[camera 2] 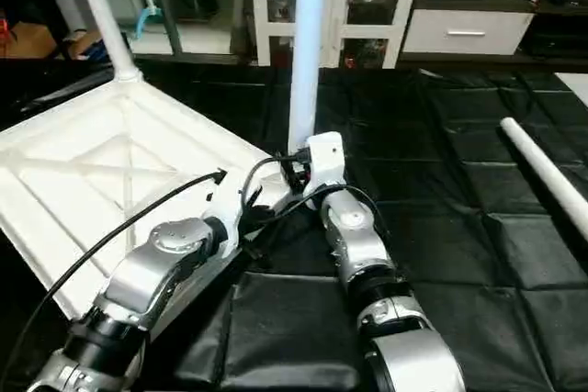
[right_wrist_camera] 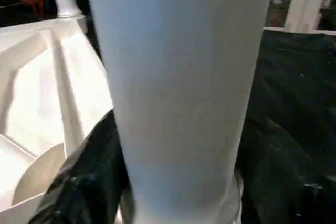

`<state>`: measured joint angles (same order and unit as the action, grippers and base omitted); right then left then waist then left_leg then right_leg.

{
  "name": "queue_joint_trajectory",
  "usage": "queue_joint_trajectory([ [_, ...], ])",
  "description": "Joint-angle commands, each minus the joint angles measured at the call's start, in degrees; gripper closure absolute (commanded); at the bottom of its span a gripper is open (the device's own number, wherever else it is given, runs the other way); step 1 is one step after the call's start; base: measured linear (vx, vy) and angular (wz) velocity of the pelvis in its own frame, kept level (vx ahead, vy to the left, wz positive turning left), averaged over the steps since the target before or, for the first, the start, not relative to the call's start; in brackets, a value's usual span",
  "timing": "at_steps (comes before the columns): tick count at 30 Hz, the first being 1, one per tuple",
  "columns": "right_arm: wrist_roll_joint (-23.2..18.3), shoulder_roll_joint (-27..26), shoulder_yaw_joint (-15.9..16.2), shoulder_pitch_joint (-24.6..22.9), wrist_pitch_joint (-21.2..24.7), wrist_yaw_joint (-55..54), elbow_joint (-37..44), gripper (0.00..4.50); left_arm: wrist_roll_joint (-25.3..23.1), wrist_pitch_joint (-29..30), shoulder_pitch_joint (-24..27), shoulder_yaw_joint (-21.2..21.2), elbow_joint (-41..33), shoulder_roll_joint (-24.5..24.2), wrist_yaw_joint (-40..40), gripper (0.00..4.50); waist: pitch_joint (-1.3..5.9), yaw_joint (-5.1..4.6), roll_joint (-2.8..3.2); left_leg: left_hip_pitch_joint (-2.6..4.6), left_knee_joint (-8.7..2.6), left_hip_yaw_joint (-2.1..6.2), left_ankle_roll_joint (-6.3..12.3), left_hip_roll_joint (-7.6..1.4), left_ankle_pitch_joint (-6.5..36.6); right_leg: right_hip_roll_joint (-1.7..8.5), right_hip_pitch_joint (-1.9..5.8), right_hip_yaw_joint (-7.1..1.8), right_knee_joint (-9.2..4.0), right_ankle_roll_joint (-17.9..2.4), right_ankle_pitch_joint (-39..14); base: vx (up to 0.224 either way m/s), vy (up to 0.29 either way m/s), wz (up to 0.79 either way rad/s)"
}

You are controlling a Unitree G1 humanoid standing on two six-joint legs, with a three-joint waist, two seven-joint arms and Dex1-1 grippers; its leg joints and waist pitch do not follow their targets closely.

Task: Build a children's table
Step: Rotate leg to tighten

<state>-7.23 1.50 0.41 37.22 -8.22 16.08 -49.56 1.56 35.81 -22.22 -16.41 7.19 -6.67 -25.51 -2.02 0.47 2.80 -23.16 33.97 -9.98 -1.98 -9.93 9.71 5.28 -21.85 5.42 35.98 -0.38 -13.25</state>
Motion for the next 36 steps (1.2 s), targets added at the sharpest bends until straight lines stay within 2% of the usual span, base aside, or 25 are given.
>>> queue_joint_trajectory([
  [1, -1.51, 0.31, -0.14, -1.15, 0.76, 2.55, 2.41, 1.09, 0.86, -1.39, 1.37, -1.44, -1.18, -1.11, -2.89, 4.50, 3.17, 0.32, -0.46, 1.09, -3.82, 1.08, 6.20, -3.49, 9.96, 3.71, 2.32, -3.17, -4.34, -14.12, 1.07, 0.000, 0.000, 0.00],
  [5, -5.02, 4.40, 0.13, -5.62, 3.20, 12.91, 12.20, 0.79, 2.28, -1.63, 4.93, -3.62, -5.33, -6.08, -9.40, 4.50, 3.08, 1.16, -0.44, 1.32, -4.01, 1.12, 6.06, -3.82, 10.44, 3.54, 2.33, -3.30, -4.40, -12.90, 0.05, 0.000, 0.000, 0.00],
  [6, -5.55, 5.23, 0.19, -6.24, 3.82, 14.44, 13.41, 0.73, 2.50, -2.10, 5.39, -3.91, -5.82, -6.80, -10.41, 4.50, 3.08, 1.37, -0.03, 1.45, -3.97, 1.09, 5.77, -3.78, 10.62, 3.44, 2.16, -3.26, -4.38, -12.88, -0.27, 0.000, 0.000, 0.00],
  [7, -6.18, 6.15, 0.29, -6.88, 4.60, 16.17, 14.70, 0.67, 2.76, -1.97, 5.82, -4.02, -6.31, -7.43, -11.13, 4.50, 3.00, 1.36, -0.16, 1.49, -4.03, 1.01, 5.58, -3.74, 10.97, 3.35, 2.07, -3.33, -4.55, -12.79, -0.64, 0.000, 0.000, 0.00],
  [8, -6.50, 6.83, 0.40, -7.25, 4.96, 17.37, 15.47, 0.47, 2.79, -2.07, 6.04, -4.10, -6.52, -7.86, -11.55, 4.50, 2.91, 1.54, -0.26, 1.55, -4.20, 0.96, 4.56, -3.74, 12.32, 3.43, 2.02, -3.41, -4.65, -12.81, -2.32, 0.000, 0.000, 0.00],
  [9, -6.82, 7.51, 0.51, -7.63, 5.31, 18.58, 16.24, 0.47, 2.83, -2.16, 6.26, -4.17, -6.73, -8.30, -11.97, 4.50, 2.91, 1.58, -0.27, 1.63, -4.25, 0.96, 4.27, -3.70, 12.91, 3.38, 2.04, -3.41, -4.71, -12.68, -2.90, 0.000, 0.000, 0.00],
  [10, -7.36, 9.13, 0.97, -8.49, 6.15, 21.32, 17.92, 0.36, 3.05, -2.36, 6.75, -4.15, -7.22, -9.10, -12.86, 4.50, 2.87, 1.61, 0.10, 1.61, -4.31, 1.03, 3.70, -3.72, 13.45, 3.40, 2.04, -3.45, -4.70, -12.54, -3.36, 0.000, 0.000, 0.00],
  [12, -7.88, 12.18, 1.84, -10.00, 7.36, 26.21, 20.45, 0.25, 3.59, -3.80, 7.64, -4.20, -8.15, -10.58, -15.18, 4.50, 2.94, 1.73, -0.24, 1.56, -4.27, 1.03, 3.39, -3.74, 13.64, 3.39, 2.24, -3.47, -4.76, -12.00, -3.28, 0.000, 0.000, 0.00],
  [13, -8.04, 12.63, 2.00, -10.29, 7.63, 27.13, 20.88, 0.25, 3.73, -3.77, 7.78, -4.21, -8.35, -10.77, -15.49, 4.50, 2.88, 1.70, -0.24, 1.60, -4.26, 0.98, 3.47, -3.66, 13.57, 3.29, 2.14, -3.50, -4.82, -11.98, -3.23, 0.000, 0.000, 0.00],
  [15, -9.33, 15.33, 3.04, -12.21, 9.83, 33.09, 23.58, 0.25, 4.63, -4.09, 8.68, -4.56, -9.64, -12.14, -17.79, 4.50, 2.91, 1.85, -0.47, 1.36, -4.12, 1.00, 4.26, -3.57, 12.71, 3.47, 2.43, -3.53, -4.77, -12.27, -2.85, 0.000, 0.000, 0.00],
  [19, -10.24, 17.84, 4.23, -14.36, 12.30, 38.38, 26.35, 0.25, 5.72, -4.77, 9.54, -4.82, -11.00, -13.54, -20.09, 4.50, 2.95, 1.94, -0.51, 1.39, -4.02, 0.96, 4.78, -3.56, 12.15, 3.45, 2.27, -3.47, -4.78, -12.36, -3.26, 0.000, 0.000, 0.00],
  [21, -9.25, 19.82, 6.23, -15.70, 13.11, 42.09, 26.25, 0.25, 6.88, -5.97, 10.31, -4.69, -11.78, -14.31, -22.04, 4.50, 2.94, 2.13, -0.60, 1.38, -3.93, 0.97, 4.90, -3.55, 11.94, 3.44, 2.30, -3.42, -4.80, -12.65, -3.80, 0.000, 0.000, 0.00],
  [28, -7.97, 20.86, 7.73, -16.90, 13.53, 43.74, 26.06, 0.25, 6.43, -6.20, 10.85, -4.73, -11.74, -14.89, -22.53, 4.50, 2.97, 2.05, -0.70, 1.40, -3.86, 0.97, 4.84, -3.58, 11.39, 3.46, 2.23, -3.47, -4.72, -12.91, -4.30, 0.000, 0.000, 0.00],
  [33, -7.69, 21.16, 7.42, -16.81, 13.73, 44.05, 25.71, 0.25, 6.54, -6.30, 10.92, -4.79, -11.89, -15.21, -22.91, 4.50, 3.11, 2.07, -0.67, 1.37, -3.59, 0.93, 5.71, -3.47, 9.59, 3.40, 2.35, -3.39, -4.43, -13.44, -1.55, 0.000, 0.000, 0.00],
  [34, -7.70, 21.20, 7.17, -16.50, 13.54, 43.94, 25.22, 0.25, 6.56, -6.33, 10.95, -4.81, -12.00, -15.34, -23.14, 4.50, 3.12, 2.13, -0.47, 1.41, -3.57, 0.95, 5.82, -3.48, 9.59, 3.43, 2.34, -3.37, -4.41, -13.54, -1.51, 0.000, 0.000, 0.00],
  [36, -7.68, 21.06, 6.82, -16.12, 13.22, 43.67, 24.72, 0.25, 6.55, -6.34, 10.96, -4.85, -12.08, -15.43, -23.28, 4.50, 3.19, 2.10, -0.67, 1.42, -3.48, 0.91, 6.06, -3.48, 9.18, 3.39, 2.38, -3.35, -4.35, -13.77, -0.97, 0.000, 0.000, 0.00],
])
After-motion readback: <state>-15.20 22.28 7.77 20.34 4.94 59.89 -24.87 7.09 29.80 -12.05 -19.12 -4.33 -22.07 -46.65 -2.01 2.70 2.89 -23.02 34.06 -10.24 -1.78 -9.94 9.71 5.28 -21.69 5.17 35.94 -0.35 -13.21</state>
